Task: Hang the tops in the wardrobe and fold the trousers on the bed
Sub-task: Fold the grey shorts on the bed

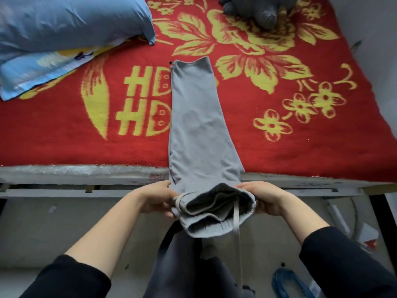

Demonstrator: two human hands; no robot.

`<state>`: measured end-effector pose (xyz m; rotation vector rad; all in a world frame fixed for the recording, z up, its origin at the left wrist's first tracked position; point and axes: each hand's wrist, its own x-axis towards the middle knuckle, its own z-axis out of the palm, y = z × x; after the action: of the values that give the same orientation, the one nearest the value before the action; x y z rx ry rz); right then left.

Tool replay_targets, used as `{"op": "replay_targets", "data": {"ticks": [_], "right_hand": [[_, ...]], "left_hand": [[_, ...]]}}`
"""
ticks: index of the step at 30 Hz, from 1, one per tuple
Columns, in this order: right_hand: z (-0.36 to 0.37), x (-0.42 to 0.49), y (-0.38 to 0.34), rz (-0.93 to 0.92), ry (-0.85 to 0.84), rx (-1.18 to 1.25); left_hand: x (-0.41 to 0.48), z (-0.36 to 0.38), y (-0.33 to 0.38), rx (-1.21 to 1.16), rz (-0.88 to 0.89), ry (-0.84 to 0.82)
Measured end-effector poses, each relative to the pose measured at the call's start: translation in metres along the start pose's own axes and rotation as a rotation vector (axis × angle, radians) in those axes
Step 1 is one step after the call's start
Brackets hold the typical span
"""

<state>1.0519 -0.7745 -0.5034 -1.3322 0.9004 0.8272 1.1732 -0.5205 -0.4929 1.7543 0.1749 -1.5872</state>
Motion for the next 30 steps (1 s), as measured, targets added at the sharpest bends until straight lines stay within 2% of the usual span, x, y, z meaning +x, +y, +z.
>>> {"op": "replay_targets", "data": {"ticks": [5,9,13,17,23,30], "right_hand": [[-0.010,0.015,-0.072,-0.178,0.126,0.412],[-0.021,0.048,-0.144,-0.235,0.167,0.445],[-0.040,0.095,-0.213,-0.247,0.152,0.552],[-0.059,0.155,-0.264,-0.229,0.131,0.610],[-0.080,0.238,-0.320,-0.150,0.176,0.524],[-0.104,0.309,-0.387,-0.222,0.258,0.460]], "left_hand": [[0.008,-0.033,0.052,-0.398,0.166,0.183],[0.034,-0.069,0.109,-0.593,0.292,0.320],[0.077,-0.112,0.169,-0.727,0.330,0.347],[0.131,-0.154,0.217,-0.766,0.321,0.315],[0.207,-0.210,0.265,-0.740,0.218,0.307],[0.269,-0.267,0.326,-0.627,0.227,0.295]]}}
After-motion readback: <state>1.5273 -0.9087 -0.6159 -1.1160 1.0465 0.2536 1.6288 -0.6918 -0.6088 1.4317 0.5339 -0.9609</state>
